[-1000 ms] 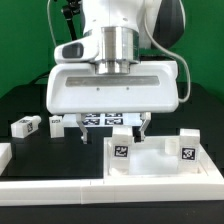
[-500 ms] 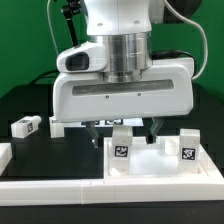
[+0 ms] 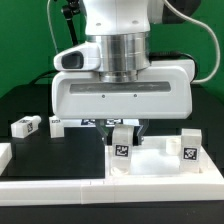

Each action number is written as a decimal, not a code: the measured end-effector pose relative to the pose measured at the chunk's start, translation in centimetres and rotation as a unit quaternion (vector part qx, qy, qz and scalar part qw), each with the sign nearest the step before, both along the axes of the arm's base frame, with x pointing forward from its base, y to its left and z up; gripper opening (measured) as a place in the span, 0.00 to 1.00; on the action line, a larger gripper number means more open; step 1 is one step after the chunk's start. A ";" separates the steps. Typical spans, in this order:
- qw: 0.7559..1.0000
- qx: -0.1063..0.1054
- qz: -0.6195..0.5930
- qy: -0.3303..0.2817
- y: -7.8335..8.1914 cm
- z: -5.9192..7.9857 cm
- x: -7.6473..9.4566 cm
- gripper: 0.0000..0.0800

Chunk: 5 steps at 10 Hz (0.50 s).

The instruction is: Assemble square table

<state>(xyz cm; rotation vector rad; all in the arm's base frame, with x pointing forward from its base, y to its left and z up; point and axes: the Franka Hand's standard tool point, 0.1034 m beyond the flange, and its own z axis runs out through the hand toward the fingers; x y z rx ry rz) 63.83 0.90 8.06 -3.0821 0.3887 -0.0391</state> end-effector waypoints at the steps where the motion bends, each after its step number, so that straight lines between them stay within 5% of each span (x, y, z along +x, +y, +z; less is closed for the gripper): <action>1: 1.000 0.001 -0.031 0.001 -0.1 0.0 0.0 0.37; 5: 0.977 0.012 -0.210 -0.018 -0.8 -0.3 -0.2 0.37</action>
Offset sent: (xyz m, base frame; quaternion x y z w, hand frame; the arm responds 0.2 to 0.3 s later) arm -0.0246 -0.0158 -0.0251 0.0036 0.0463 0.2874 0.9567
